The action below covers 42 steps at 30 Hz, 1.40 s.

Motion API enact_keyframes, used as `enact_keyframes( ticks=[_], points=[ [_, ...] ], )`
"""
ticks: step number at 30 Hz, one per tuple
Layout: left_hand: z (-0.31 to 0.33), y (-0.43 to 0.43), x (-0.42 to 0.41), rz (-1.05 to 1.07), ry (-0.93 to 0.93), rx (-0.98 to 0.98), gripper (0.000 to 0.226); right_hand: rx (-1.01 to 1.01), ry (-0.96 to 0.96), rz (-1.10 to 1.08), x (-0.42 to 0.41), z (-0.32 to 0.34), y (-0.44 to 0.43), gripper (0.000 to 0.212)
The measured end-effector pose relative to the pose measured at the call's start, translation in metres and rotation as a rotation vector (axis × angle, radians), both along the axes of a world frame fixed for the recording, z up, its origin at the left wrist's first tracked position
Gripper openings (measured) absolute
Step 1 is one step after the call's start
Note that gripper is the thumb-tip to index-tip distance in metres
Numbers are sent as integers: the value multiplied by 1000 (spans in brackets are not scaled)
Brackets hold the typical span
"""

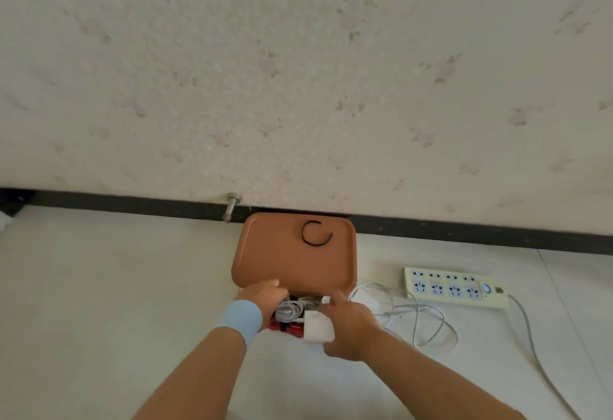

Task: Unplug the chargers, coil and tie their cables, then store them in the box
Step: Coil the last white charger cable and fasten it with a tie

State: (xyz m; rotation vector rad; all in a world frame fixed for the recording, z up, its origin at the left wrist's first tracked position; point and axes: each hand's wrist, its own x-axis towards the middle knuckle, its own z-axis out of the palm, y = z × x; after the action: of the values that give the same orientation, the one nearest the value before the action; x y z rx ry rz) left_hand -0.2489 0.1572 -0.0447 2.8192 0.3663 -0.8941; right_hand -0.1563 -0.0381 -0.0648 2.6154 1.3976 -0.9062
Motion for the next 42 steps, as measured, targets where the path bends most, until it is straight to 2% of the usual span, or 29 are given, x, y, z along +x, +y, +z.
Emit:
enact_keyframes(
  ticks=[2, 6, 10, 16, 19, 22, 24, 26, 28, 31, 33, 36, 39, 42],
  points=[
    [-10, 4, -4, -41, -12, 52, 45, -9, -43, 31, -5, -11, 2, 63],
    [-17, 5, -6, -10, -43, 66, 44, 84, -38, -39, -5, -27, 4, 62],
    [-10, -1, 3, 69, -148, 19, 31, 147, 14, -39, 2, -25, 0, 62],
    [2, -41, 36, 44, -224, -77, 33, 211, 39, -36, 14, -14, -17, 53],
    [2, -66, 52, -16, -203, -70, 26, 285, 54, -145, 30, -9, -33, 44],
    [0, -85, 66, -74, -248, -71, 31, 298, 10, -303, 51, -6, -50, 29],
    [-4, -93, 75, -111, -284, -74, 34, 295, 11, -404, 64, -9, -60, 28],
    [-10, -96, 85, -145, -257, -80, 42, 243, 64, -457, 74, -11, -67, 29],
    [-16, -98, 93, -174, -206, -84, 49, 123, 142, -411, 77, -13, -68, 36],
    [-22, -99, 101, -160, -178, -78, 48, -58, 184, -250, 71, -24, -64, 76],
    [-25, -98, 103, -166, -189, -75, 50, -154, 93, -157, 65, -37, -57, 87],
    [-31, -94, 102, -136, -215, -101, 50, -184, -7, -165, 58, -52, -49, 84],
    [-32, -91, 102, -54, -242, -174, 37, -121, -76, -214, 61, -58, -47, 69],
    [-26, -90, 102, -4, -242, -204, 18, -97, -27, -305, 68, -56, -49, 69]
  ],
)
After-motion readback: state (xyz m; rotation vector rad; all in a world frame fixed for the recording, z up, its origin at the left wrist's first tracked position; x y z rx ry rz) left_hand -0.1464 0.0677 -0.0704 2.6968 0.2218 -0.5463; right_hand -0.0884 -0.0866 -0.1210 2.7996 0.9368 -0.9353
